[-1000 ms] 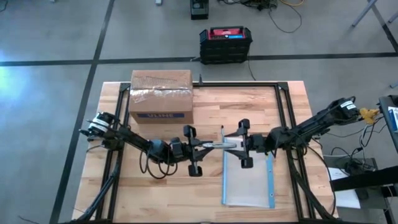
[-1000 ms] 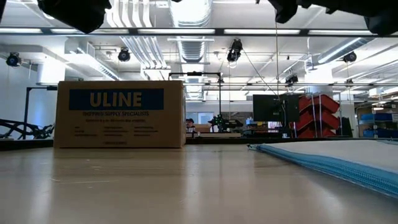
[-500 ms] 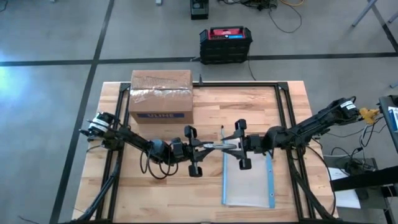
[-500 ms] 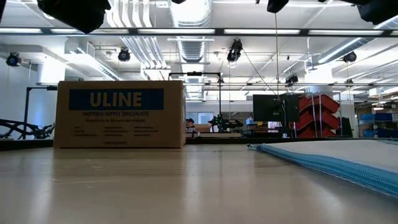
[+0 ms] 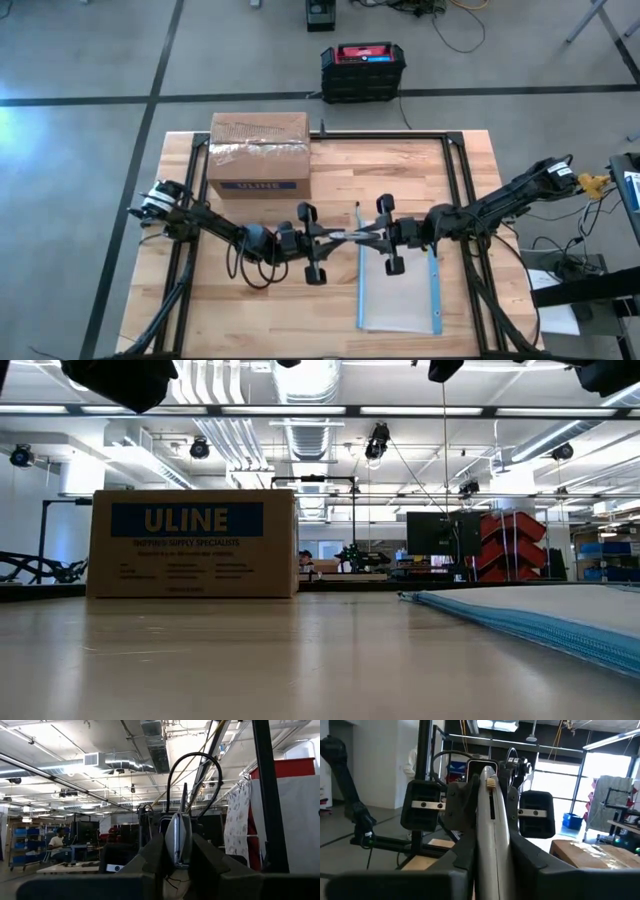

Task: Pack items into zip bag
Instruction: Open the cardboard box using a gray knife

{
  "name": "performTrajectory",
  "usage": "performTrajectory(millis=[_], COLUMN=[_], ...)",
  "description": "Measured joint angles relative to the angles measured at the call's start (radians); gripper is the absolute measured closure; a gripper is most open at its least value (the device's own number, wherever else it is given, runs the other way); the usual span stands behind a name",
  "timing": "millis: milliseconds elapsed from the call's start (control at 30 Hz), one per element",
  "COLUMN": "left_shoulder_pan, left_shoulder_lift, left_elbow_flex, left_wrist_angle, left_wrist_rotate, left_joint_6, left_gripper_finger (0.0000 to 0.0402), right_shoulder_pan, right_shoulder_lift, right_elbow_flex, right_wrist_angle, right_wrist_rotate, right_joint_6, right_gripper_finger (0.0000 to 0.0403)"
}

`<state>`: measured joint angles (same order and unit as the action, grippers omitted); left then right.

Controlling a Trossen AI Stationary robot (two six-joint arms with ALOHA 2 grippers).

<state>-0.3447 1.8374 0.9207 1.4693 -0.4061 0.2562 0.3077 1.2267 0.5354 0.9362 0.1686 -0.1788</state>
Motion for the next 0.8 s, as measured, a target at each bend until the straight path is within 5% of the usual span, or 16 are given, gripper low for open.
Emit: performTrajectory(millis=[400, 800], left_shoulder_pan=[-0.002, -0.006], left_shoulder_lift=[-0.031, -0.108], left_elbow_flex=[0.000, 0.000], left_wrist_angle=[-0.226, -0.612], left_wrist_rotate=[-0.119, -0.145], left_joint_6=[0.017, -0.120], left_gripper_finger=[0.0258, 0.0240], right_shoulder_pan=[-0.001, -0.007], right_shoulder_lift=[-0.048, -0.254], right_elbow_flex=[-0.001, -0.001], right_wrist_angle=[-0.173, -0.657], right_wrist_rotate=[0.016, 0.018], right_joint_6=[0.073, 0.190], right_gripper_finger=[0.0344, 0.0344])
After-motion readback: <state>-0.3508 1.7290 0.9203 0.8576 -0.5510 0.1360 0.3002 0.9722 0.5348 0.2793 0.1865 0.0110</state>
